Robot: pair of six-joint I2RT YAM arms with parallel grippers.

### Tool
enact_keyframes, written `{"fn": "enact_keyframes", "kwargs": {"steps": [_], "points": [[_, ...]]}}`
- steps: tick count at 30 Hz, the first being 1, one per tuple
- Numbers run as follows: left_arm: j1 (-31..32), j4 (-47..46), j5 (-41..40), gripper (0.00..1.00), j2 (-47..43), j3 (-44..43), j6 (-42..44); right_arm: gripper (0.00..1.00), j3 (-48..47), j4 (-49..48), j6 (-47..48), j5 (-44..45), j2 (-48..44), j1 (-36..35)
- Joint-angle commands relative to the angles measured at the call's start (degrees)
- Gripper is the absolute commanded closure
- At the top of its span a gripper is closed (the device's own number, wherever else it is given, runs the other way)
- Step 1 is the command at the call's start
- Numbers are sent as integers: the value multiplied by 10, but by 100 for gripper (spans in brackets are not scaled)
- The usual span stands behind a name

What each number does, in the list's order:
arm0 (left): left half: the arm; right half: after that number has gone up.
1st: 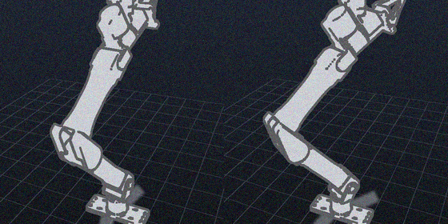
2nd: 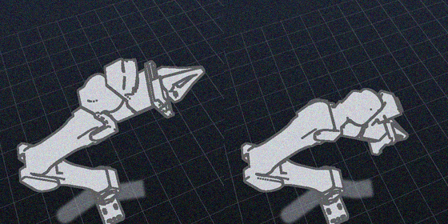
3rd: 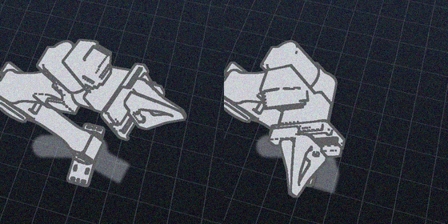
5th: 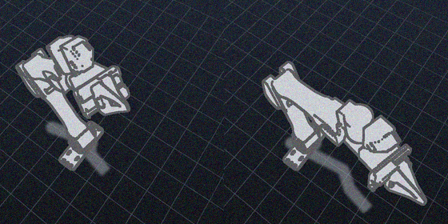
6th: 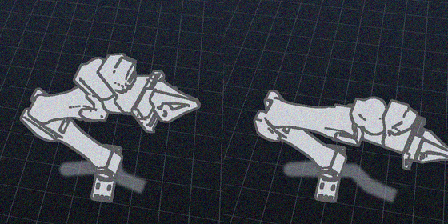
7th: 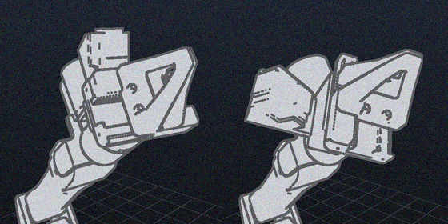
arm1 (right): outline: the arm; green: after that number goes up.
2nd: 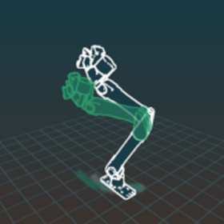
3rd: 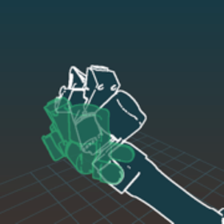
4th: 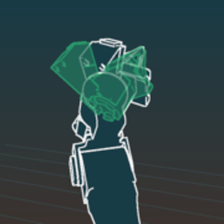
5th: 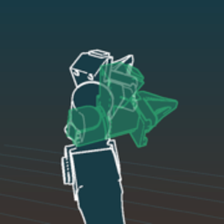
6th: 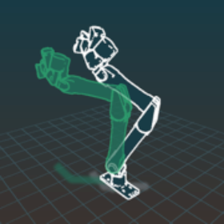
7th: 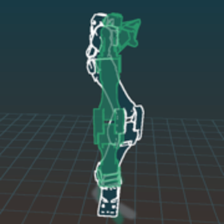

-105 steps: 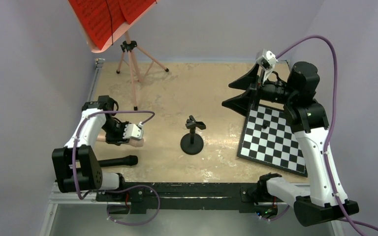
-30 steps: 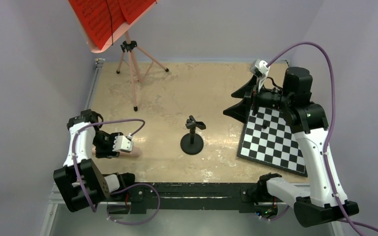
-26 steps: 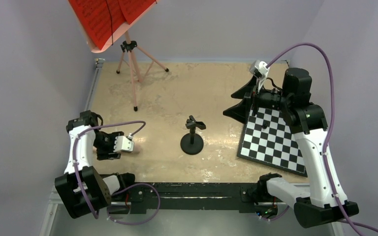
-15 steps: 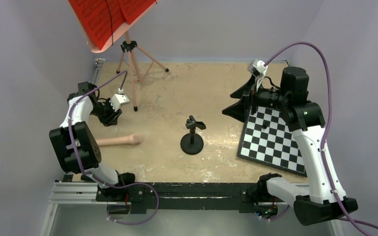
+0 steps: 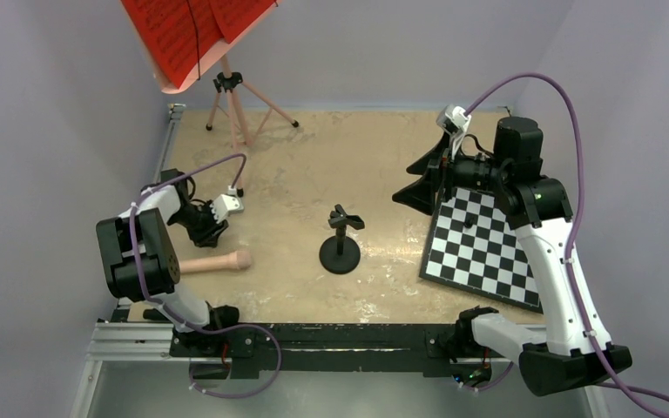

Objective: Pack up the instrument practice props

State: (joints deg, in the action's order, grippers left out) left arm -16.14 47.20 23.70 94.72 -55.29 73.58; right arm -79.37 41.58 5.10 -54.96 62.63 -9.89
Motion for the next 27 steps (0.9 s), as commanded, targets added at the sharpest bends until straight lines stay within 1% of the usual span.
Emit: {"fn": "enact_keyframes", "kwargs": {"steps": [1, 5, 14, 22, 25, 27], "points": [[5, -18, 8, 58, -27, 27, 27, 1, -13, -8, 1, -2, 2, 2], [5, -28, 8, 57, -44, 46, 41, 1, -12, -12, -2, -5, 5, 1], [8, -18, 31, 56, -62, 43, 40, 1, -7, -15, -4, -5, 3, 1], [10, -5, 24, 55, -45, 24, 38, 1, -8, -9, -3, -6, 2, 1], [14, 2, 43, 54, -58, 20, 47, 1, -8, -7, -2, -6, 1, 2], [28, 26, 76, 52, -80, 11, 44, 1, -10, 0, 2, -5, 1, 1]]}}
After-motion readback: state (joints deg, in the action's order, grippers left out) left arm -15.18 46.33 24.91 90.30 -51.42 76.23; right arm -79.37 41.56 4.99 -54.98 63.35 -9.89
